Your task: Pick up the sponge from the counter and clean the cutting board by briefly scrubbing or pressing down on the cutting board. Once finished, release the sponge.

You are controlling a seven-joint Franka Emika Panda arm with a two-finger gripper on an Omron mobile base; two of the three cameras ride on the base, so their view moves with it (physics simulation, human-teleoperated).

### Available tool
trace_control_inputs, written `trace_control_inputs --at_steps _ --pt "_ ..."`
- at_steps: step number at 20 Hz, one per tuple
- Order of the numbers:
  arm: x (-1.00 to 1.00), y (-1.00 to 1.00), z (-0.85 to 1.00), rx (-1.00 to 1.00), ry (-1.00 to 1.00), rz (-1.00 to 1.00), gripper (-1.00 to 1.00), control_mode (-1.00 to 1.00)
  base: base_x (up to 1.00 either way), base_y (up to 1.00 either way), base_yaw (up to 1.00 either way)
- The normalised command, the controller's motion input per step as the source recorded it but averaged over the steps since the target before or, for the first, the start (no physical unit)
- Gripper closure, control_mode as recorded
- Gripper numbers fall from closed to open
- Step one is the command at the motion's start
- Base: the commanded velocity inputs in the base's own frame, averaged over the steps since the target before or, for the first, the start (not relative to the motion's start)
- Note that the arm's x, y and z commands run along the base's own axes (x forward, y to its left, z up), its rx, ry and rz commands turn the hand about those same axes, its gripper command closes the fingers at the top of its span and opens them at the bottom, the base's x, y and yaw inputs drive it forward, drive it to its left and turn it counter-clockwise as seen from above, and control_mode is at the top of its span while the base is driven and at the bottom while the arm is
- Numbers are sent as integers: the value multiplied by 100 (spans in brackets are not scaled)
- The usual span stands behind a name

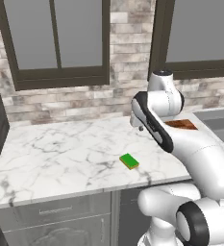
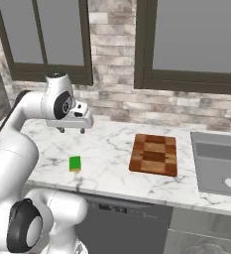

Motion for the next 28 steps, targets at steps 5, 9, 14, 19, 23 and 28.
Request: trace_control_inputs --at_steps 5,9,14,19,23,28 --pt "0 32 -52 13 0 0 -100 -100 0 0 0" --pt "0 54 -32 3 0 0 -100 -100 0 0 0" --pt "12 37 -26 0 0 0 -100 -100 0 0 0" --pt "23 4 -15 -5 1 4 -100 -100 0 0 0" --pt "22 0 -18 -7 8 9 -100 -100 0 0 0" --pt "14 0 -21 -5 9 8 -100 -100 0 0 0"
